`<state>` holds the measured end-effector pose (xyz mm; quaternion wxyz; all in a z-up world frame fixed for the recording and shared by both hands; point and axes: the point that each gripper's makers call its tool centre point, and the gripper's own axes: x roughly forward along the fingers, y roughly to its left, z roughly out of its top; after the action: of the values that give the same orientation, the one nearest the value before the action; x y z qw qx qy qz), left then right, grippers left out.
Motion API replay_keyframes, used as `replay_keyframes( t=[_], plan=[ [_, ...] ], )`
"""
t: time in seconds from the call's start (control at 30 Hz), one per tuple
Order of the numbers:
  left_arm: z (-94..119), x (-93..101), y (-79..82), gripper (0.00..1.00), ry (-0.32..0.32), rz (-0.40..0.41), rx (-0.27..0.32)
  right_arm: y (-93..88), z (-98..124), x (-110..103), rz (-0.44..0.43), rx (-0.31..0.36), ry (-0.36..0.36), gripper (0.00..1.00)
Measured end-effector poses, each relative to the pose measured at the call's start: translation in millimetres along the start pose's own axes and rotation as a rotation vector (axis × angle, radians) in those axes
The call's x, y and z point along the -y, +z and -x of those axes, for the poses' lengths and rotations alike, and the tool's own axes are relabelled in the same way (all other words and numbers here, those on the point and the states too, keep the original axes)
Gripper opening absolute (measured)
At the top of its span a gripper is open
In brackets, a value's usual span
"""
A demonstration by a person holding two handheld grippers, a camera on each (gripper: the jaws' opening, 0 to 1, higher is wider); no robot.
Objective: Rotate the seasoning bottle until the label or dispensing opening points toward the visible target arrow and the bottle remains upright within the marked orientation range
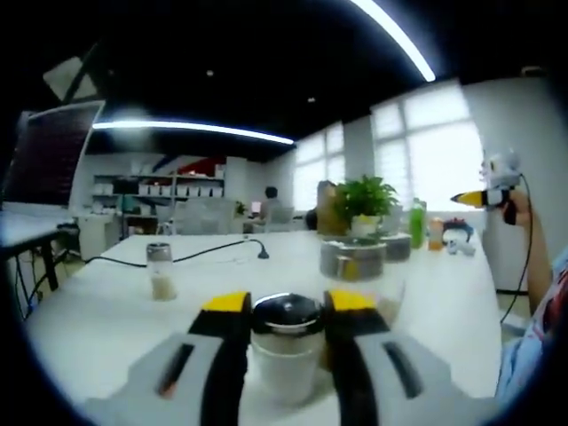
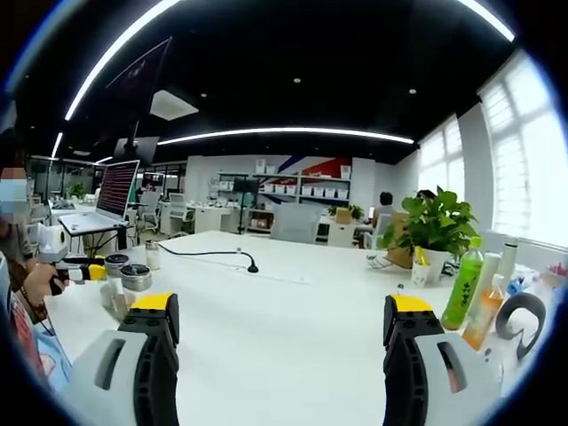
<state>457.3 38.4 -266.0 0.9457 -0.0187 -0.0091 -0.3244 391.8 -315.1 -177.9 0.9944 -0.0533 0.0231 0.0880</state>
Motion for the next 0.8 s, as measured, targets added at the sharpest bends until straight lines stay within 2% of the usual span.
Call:
replay_keyframes(
  t=[0.8],
  plan=[
    [1.7,-0.1,1.0,0.34,-0.085,-0.012,-0.007,-1.7,-1.2,-1.8,0.001,-0.007,0.004,0.99]
  ],
)
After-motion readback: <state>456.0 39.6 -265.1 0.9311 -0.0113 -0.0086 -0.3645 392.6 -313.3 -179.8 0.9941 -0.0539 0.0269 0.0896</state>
